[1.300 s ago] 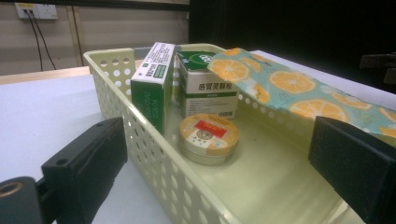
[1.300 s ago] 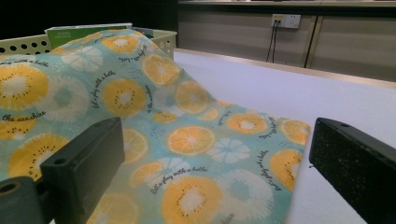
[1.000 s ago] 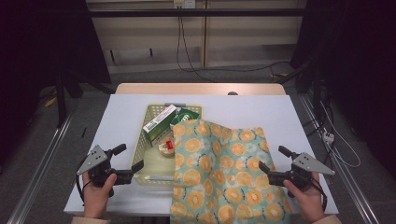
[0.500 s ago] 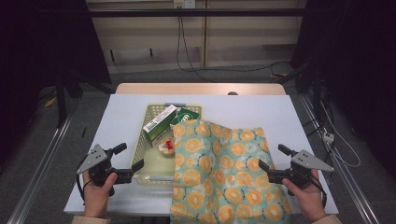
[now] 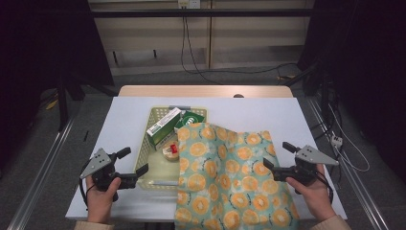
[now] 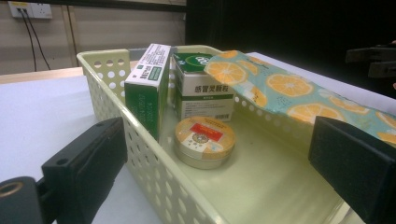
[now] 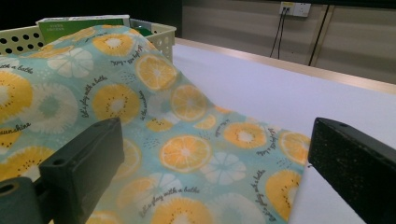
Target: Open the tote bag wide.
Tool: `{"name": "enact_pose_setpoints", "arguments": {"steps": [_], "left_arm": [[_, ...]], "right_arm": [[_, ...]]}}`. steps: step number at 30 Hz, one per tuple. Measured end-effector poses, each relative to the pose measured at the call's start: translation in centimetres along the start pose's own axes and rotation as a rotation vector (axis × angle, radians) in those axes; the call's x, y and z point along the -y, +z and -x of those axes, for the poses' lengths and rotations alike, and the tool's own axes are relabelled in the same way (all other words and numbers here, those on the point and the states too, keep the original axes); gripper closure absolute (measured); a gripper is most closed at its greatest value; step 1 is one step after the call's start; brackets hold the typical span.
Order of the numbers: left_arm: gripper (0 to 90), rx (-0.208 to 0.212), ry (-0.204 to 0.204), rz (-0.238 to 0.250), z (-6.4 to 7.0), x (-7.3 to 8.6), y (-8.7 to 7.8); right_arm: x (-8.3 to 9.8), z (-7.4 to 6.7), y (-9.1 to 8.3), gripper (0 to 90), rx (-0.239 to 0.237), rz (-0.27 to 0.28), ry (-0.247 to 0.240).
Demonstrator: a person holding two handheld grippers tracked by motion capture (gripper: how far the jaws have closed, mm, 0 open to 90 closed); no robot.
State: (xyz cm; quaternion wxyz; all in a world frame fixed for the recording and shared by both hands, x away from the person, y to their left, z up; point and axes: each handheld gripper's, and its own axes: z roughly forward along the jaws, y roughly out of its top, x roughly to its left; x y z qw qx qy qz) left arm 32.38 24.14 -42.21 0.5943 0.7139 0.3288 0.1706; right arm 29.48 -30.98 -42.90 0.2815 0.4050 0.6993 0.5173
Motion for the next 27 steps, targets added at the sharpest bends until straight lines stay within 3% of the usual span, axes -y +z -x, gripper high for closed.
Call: {"name": "enact_pose_setpoints", "arguments": {"steps": [16,27], "left_arm": [[4.6,0.005,0.002,-0.008,0.1,0.0,0.1],[4.7,0.009,-0.011,-0.01,0.2,0.1,0.0]], "right_arm": [[-2.4,1.7,3.2,5.7,-0.017,-0.057,0.021],[-3.3,1.7,8.0,5.7,-0.067,-0.137,-0.024]]}}
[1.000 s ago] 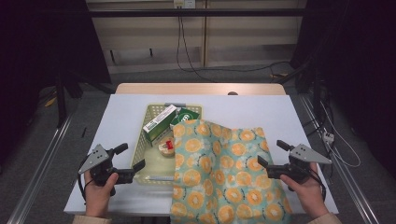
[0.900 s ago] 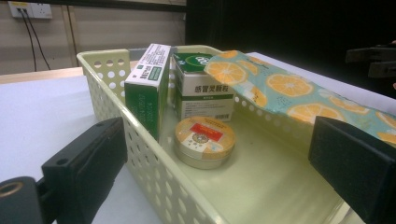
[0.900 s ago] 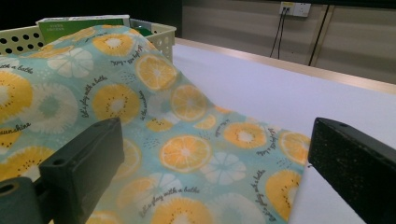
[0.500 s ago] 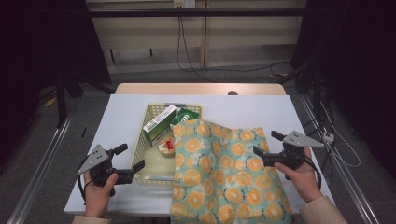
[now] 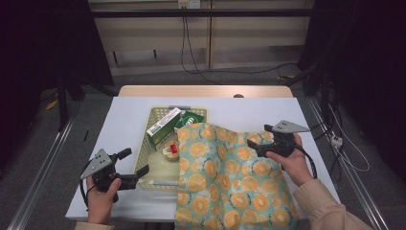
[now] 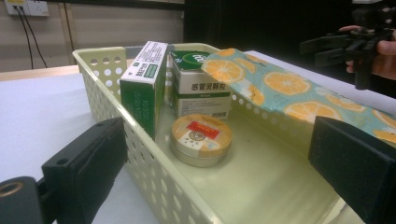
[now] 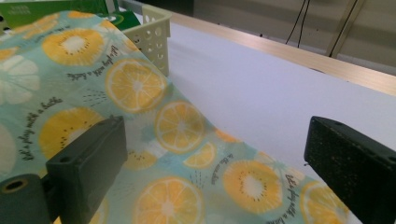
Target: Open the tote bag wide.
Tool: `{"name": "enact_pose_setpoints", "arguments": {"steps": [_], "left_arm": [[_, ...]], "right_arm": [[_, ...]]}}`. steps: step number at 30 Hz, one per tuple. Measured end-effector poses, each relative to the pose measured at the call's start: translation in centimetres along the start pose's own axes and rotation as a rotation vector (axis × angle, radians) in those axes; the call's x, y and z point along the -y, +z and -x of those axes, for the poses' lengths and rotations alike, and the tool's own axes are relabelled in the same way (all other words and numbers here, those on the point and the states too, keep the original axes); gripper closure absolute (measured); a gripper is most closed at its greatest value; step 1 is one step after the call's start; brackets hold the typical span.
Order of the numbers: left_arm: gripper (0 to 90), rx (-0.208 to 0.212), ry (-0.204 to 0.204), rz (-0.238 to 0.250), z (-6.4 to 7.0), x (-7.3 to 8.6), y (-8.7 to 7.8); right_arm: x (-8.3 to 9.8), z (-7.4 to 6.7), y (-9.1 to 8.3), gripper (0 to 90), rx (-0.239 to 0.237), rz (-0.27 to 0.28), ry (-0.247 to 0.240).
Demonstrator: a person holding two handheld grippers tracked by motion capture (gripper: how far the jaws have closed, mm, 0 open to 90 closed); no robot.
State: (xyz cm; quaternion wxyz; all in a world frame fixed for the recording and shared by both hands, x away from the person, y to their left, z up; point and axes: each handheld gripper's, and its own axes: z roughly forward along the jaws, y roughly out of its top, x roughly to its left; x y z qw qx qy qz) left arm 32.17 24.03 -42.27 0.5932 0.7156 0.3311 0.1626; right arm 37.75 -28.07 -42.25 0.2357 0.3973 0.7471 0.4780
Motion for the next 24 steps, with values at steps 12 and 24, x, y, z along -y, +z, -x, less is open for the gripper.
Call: {"name": "enact_pose_setpoints", "arguments": {"steps": [12,24], "left_arm": [[4.7,0.003,-0.002,0.001,0.0,0.1,0.0],[4.8,0.008,0.005,-0.014,0.0,0.1,0.2]], "right_arm": [[-1.1,-0.3,4.3,7.8,-0.075,-0.039,0.007],[-1.5,-0.8,8.1,10.9,-0.123,-0.131,-0.033]]}}
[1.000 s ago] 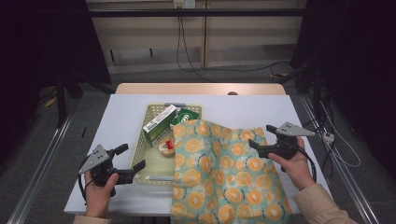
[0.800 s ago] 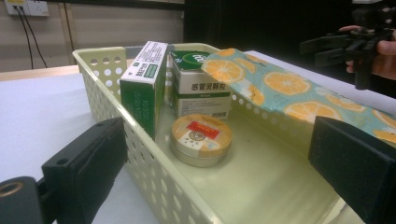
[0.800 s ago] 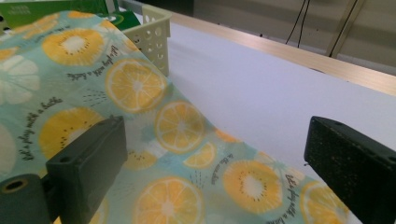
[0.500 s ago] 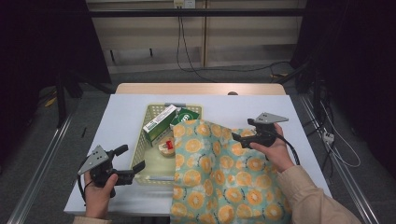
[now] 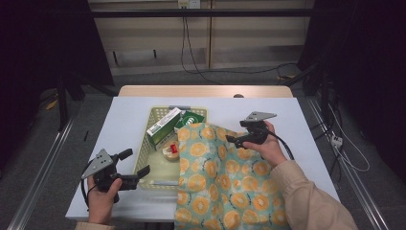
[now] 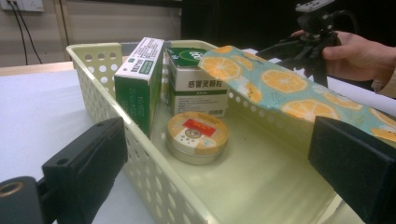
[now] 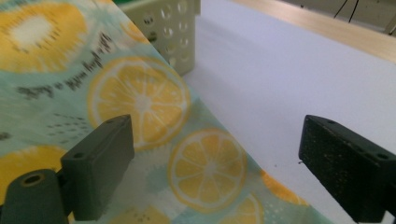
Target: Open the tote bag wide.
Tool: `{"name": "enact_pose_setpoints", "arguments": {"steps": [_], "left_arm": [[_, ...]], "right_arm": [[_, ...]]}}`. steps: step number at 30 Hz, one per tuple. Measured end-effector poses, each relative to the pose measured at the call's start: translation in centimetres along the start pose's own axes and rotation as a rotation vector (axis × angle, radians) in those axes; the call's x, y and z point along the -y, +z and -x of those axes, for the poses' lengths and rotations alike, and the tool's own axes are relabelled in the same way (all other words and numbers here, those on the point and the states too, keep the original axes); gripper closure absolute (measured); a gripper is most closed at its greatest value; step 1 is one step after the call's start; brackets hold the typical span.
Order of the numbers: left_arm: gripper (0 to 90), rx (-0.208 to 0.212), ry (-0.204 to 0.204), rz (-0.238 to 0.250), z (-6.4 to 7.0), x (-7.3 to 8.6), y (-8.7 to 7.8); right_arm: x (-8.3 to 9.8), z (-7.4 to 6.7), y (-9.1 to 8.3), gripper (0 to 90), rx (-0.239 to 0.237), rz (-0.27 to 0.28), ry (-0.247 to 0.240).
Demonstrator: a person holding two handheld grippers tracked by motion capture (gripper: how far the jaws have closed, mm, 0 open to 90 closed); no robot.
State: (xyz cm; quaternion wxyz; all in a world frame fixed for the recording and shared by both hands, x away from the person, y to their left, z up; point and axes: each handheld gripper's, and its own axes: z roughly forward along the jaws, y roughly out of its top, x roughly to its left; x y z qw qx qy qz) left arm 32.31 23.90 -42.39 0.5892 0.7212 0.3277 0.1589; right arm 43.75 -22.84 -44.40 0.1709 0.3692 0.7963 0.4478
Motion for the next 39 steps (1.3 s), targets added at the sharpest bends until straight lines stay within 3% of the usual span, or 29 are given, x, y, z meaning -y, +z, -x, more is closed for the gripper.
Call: {"name": "enact_pose_setpoints", "arguments": {"steps": [3,5,8,12,14,17,20,26,31,34,39], "left_arm": [[4.7,0.002,-0.007,0.003,0.0,0.1,0.1],[4.8,0.003,-0.006,0.003,0.0,0.1,0.1],[4.8,0.001,0.0,0.002,0.1,0.0,0.1],[4.8,0.0,0.004,0.008,0.2,-0.2,0.1],[4.7,-0.001,0.002,0.006,0.3,-0.2,0.2],[4.8,-0.003,0.005,0.007,0.2,-0.2,0.1],[4.8,-0.009,-0.002,0.009,0.2,-0.2,0.1],[5.2,-0.009,0.002,0.007,0.2,-0.2,0.1],[5.2,-0.006,-0.001,0.022,0.2,-0.3,-0.1],[5.1,-0.007,0.0,0.03,0.2,-0.4,-0.3],[5.1,-0.005,-0.002,0.031,0.1,-0.4,-0.3]], "right_arm": [[0.4,0.2,1.3,14.2,-0.007,-0.048,0.001],[0.8,0.5,2.1,15.0,0.013,-0.08,-0.019],[0.6,0.9,3.0,19.0,0.006,-0.123,0.004],[0.2,0.6,4.1,26.2,-0.022,-0.174,-0.056],[0.1,0.4,4.2,31.5,-0.051,-0.168,-0.082],[0.2,0.2,4.0,47.0,-0.084,-0.157,-0.093],[0.3,0.1,3.8,56.0,-0.089,-0.158,-0.085],[0.6,0.8,3.2,90.0,-0.116,-0.16,-0.036],[0.3,0.1,3.1,90.0,-0.091,-0.181,-0.076],[0.0,0.3,2.8,90.0,-0.066,-0.182,-0.068],[-0.5,1.0,1.7,90.0,-0.037,-0.137,-0.028]]}}
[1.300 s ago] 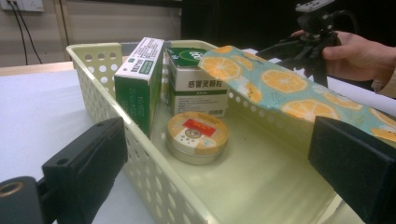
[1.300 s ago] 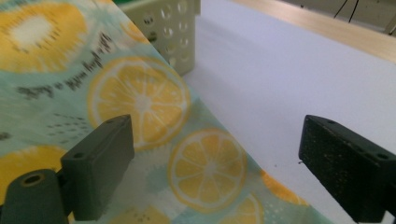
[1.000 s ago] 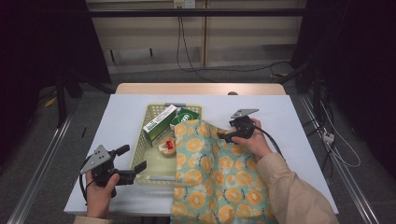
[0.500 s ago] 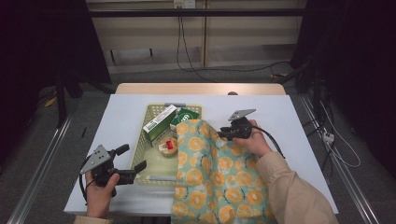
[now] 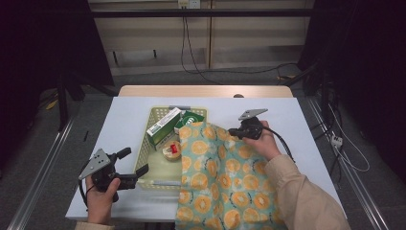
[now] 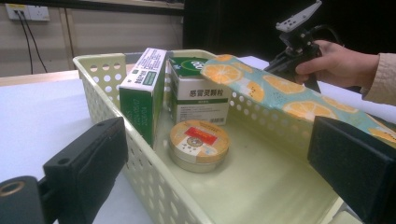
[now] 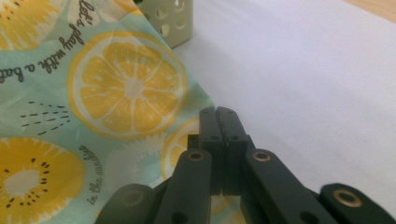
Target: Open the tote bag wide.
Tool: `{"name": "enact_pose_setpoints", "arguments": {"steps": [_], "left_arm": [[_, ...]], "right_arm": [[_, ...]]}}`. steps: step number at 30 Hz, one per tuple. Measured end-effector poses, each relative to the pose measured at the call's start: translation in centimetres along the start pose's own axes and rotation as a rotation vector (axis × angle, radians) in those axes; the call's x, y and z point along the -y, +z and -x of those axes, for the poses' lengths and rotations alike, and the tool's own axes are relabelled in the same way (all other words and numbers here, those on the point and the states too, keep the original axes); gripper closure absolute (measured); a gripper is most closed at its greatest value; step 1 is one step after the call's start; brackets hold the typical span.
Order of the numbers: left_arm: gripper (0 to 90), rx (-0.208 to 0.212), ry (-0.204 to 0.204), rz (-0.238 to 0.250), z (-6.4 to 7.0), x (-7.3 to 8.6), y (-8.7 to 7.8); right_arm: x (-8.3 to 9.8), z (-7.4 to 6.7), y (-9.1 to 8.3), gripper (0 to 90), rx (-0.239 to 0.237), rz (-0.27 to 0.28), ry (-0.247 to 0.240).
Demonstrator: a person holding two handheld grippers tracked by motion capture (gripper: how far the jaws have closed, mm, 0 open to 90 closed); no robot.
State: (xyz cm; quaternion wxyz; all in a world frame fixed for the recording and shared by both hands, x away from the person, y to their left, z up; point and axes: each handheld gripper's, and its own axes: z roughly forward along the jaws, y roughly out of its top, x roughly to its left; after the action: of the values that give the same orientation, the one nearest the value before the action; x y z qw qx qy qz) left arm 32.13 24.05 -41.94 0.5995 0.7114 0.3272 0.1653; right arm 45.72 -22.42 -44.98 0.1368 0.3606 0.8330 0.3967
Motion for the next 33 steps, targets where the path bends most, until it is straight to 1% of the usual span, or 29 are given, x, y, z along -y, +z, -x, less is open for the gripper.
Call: {"name": "enact_pose_setpoints", "arguments": {"steps": [1,3,5,6,8,9,10,13,15,16,19,21,22,23,25,26,27,28,29,32,33], "left_arm": [[5.1,-0.004,0.007,-0.004,0.0,0.0,0.0],[5.0,-0.004,0.0,-0.008,-0.1,0.1,-0.1],[5.0,-0.008,-0.006,0.0,-0.2,0.1,-0.2],[4.9,-0.007,-0.007,0.004,-0.1,0.1,-0.2],[4.9,-0.003,-0.001,0.002,0.0,0.0,-0.3],[4.9,0.0,-0.004,0.01,0.0,-0.1,-0.2],[4.9,0.003,-0.009,0.014,0.1,-0.1,-0.2],[4.9,0.005,-0.004,0.007,0.1,-0.1,-0.2],[4.9,0.008,-0.007,0.011,0.2,-0.1,-0.2],[4.9,0.008,-0.006,0.011,0.2,-0.2,-0.2],[4.9,0.011,-0.008,0.015,0.2,-0.2,-0.2],[4.9,0.01,-0.013,0.02,0.2,-0.3,-0.1],[4.9,0.008,-0.018,0.016,0.3,-0.3,-0.1],[4.9,0.008,-0.021,0.016,0.3,-0.3,-0.1],[4.9,0.013,-0.02,0.015,0.3,-0.4,0.0],[4.9,0.01,-0.014,0.013,0.4,-0.4,0.0],[4.9,0.011,-0.014,0.013,0.4,-0.4,0.0],[4.9,0.014,-0.012,0.012,0.4,-0.4,0.0],[4.9,0.014,-0.02,0.013,0.4,-0.4,0.1],[4.9,0.016,-0.02,0.006,0.2,-0.3,0.2],[4.9,0.016,-0.023,0.005,0.2,-0.2,0.2]], "right_arm": [[0.0,0.1,-0.2,90.0,0.008,0.001,-0.002],[-0.1,0.1,-0.4,90.0,0.016,0.004,0.003],[-0.1,0.2,-0.5,90.0,0.032,0.013,-0.001],[-0.2,0.3,-0.6,90.0,0.032,0.02,0.005],[-0.3,0.4,-0.8,90.0,0.049,0.031,0.008],[-0.4,0.6,-1.0,90.0,0.053,0.039,0.016],[-0.5,0.8,-1.2,90.0,0.068,0.049,0.023],[-0.9,1.7,-1.8,90.0,0.096,0.068,0.042],[-1.1,2.2,-2.0,90.0,0.111,0.068,0.051],[-1.3,2.6,-2.1,90.0,0.127,0.07,0.048],[-1.8,3.8,-2.4,90.0,0.163,0.084,0.066],[-2.1,4.7,-2.5,90.0,0.175,0.091,0.074],[-2.2,5.2,-2.5,90.0,0.192,0.093,0.077],[-2.3,5.7,-2.5,90.0,0.199,0.093,0.08],[-2.5,6.8,-2.2,90.0,0.228,0.091,0.092],[-2.6,7.5,-2.1,90.0,0.234,0.085,0.103],[-2.6,8.3,-1.9,90.0,0.249,0.089,0.117],[-2.6,8.8,-1.8,90.0,0.262,0.083,0.124],[-2.6,9.5,-1.6,90.0,0.277,0.076,0.133],[-2.6,11.8,-1.5,90.0,0.32,0.082,0.181],[-2.6,12.5,-1.5,90.0,0.34,0.096,0.202]]}}
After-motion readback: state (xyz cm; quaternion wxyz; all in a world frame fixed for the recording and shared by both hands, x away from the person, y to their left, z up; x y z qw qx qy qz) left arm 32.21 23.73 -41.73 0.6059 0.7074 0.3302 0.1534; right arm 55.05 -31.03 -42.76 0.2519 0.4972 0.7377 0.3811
